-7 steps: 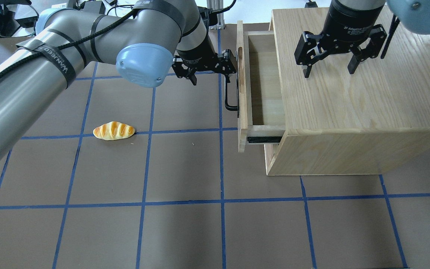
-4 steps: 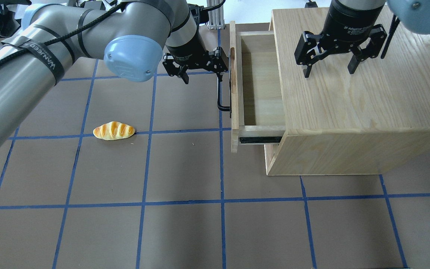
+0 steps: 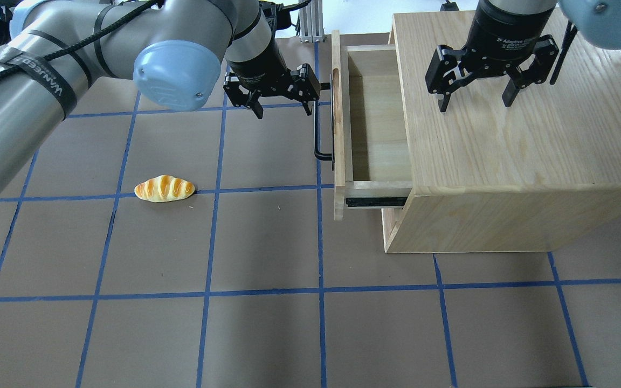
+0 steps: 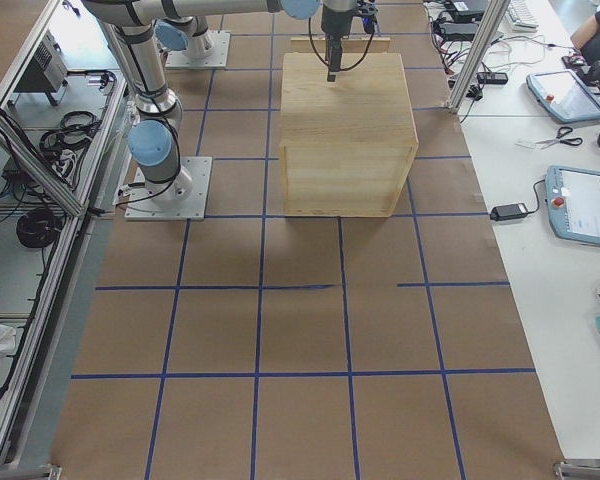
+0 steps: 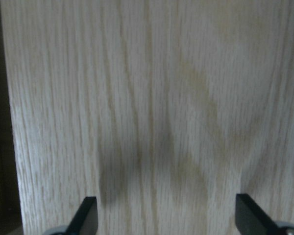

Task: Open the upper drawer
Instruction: 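Keep pulling the handle with the left gripper to open the drawer wider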

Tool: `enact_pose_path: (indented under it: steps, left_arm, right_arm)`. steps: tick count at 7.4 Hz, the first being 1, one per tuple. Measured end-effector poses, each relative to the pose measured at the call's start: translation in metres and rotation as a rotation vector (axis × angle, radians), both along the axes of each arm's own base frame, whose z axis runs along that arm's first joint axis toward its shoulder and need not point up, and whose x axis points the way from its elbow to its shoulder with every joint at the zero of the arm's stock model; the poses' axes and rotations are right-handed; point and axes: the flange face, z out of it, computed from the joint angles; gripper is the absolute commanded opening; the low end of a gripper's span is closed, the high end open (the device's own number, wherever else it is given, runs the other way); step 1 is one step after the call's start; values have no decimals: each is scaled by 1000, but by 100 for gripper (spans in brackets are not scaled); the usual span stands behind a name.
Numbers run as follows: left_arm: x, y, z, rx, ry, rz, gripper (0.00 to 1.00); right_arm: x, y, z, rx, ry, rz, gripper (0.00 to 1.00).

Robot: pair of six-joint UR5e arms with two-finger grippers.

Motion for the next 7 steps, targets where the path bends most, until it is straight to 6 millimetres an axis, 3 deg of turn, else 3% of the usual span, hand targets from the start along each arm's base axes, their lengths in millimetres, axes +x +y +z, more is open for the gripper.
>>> enact_pose_path:
  steps: [7]
  left_arm:
    - [-11, -2, -14, 33, 46, -4, 100]
  right_arm:
    - [0, 0, 0, 0, 0, 0, 100]
